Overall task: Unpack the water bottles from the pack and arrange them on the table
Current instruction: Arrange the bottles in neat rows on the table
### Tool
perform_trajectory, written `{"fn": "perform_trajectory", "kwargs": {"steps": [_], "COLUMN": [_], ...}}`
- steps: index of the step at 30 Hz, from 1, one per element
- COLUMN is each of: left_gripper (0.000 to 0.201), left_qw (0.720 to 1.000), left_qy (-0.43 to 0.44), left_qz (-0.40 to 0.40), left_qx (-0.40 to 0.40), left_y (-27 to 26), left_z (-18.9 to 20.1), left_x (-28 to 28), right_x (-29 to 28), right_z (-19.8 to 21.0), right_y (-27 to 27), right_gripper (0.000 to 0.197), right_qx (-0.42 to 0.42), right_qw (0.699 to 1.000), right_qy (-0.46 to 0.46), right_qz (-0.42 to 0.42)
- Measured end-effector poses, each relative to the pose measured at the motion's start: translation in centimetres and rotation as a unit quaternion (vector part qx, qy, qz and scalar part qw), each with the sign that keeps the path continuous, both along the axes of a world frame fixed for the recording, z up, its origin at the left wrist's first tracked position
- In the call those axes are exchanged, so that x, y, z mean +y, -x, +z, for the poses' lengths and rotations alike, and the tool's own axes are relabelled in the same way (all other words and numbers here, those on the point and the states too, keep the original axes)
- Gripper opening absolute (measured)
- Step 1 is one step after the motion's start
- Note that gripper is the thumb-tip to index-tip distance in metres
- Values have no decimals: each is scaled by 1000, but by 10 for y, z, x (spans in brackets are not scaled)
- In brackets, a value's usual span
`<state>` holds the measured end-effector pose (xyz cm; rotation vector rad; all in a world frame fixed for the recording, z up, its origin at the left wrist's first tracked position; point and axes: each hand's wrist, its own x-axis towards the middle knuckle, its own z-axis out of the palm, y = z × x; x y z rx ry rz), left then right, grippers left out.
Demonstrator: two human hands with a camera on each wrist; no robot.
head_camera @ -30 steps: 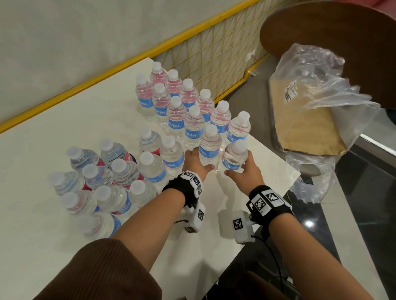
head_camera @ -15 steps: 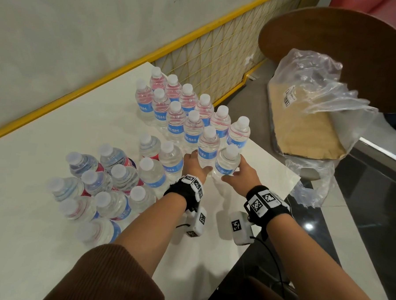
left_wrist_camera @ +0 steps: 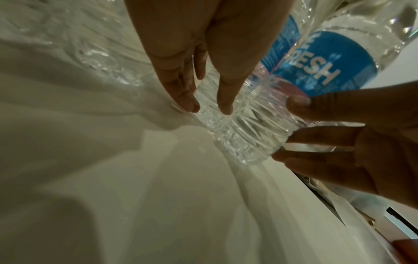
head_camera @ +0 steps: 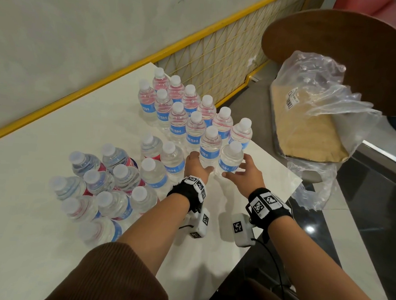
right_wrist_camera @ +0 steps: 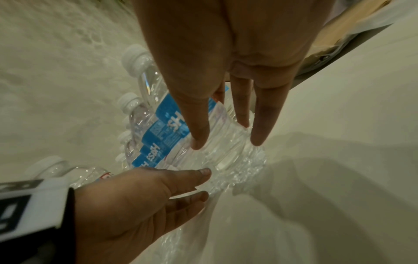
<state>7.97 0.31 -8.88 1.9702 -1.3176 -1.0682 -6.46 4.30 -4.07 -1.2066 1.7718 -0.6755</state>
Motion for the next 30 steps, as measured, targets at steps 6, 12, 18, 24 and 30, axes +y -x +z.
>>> {"fn": "perform_trajectory", "kwargs": {"steps": [6, 12, 18, 24, 30], "left_gripper": [64, 99, 131, 124, 105], "left_qw": [1000, 997, 995, 991, 988], "left_qy": [2, 28, 45, 34, -98], "left_qz": [7, 32, 7, 19, -108], "left_qx": [4, 61, 88, 130, -53], "left_y": [2, 3, 5, -2, 2], "left_z": [0, -3, -6, -17, 50], "left_x": [-3, 4, 8, 0, 24], "right_x": [-3, -18, -34, -26, -17], "right_z": [-4, -1, 11, 4, 7], "right_y": [-1, 18, 21, 21, 16], "right_gripper": [83, 141, 137, 130, 130], "right_qx": [-12, -21, -91, -116, -46], "right_qw": [1000, 999, 987, 986, 994], "right_qy": [5, 24, 18, 26, -85], "right_qz": [-6, 15, 128, 114, 45]}}
